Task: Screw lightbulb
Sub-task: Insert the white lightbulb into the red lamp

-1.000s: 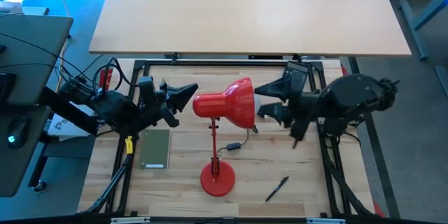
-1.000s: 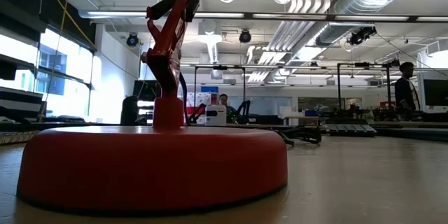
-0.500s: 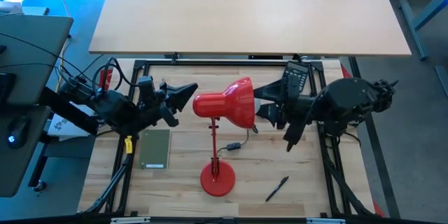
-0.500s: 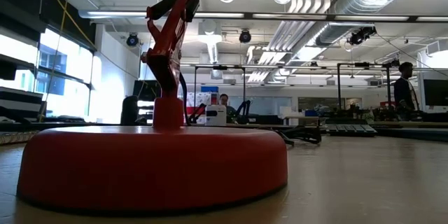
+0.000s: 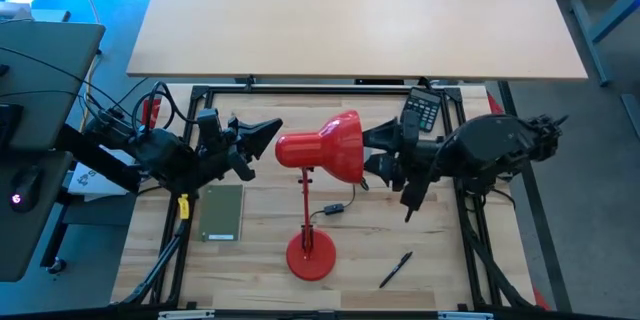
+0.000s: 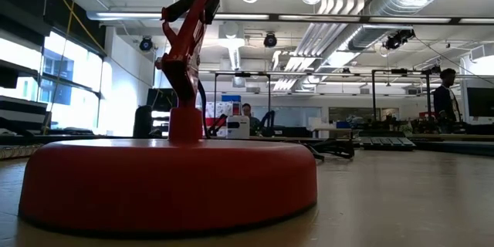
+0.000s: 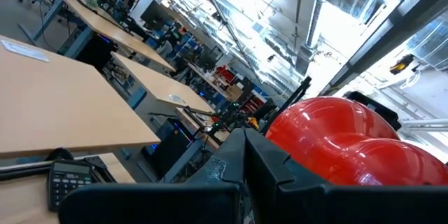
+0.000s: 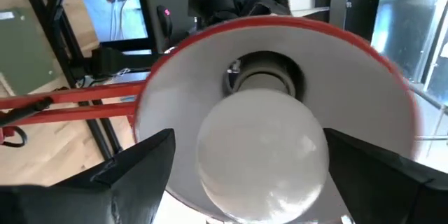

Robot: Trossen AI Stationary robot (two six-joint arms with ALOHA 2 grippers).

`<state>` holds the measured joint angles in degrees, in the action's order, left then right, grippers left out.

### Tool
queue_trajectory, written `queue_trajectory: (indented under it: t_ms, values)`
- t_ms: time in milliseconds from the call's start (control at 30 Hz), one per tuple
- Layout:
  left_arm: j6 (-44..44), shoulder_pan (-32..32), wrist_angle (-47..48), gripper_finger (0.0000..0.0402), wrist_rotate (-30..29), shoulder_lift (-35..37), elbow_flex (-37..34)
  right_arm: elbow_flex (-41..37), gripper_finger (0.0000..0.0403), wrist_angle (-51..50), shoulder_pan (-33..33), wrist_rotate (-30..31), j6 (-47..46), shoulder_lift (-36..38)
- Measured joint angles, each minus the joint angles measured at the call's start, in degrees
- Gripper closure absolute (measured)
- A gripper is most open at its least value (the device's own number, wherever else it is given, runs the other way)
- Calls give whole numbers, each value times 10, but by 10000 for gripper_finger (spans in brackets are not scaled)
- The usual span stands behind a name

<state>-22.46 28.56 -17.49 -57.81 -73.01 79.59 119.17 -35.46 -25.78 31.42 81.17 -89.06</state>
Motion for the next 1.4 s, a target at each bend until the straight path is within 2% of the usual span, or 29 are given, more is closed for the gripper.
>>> queue_trajectory:
  t_ms: [300, 467, 933, 1067, 1300, 1400]
  values:
    - [0, 0, 0, 402, 0, 0, 0, 0, 53, 10, -4, 1, 5, -6]
    - [0, 0, 0, 402, 1, 0, 0, 0, 53, 27, -4, 26, 38, -6]
    - [-15, 0, 0, 402, 9, 0, 0, 0, 55, 29, -6, 27, 27, -6]
    - [-15, 0, 0, 402, 9, 0, 0, 0, 76, 22, -6, 28, 27, -6]
    - [-14, 0, 0, 402, 9, 0, 0, 0, 138, 24, -6, 33, 27, -6]
    - [-9, 0, 0, 402, 9, 0, 0, 0, 150, 24, -6, 33, 9, -6]
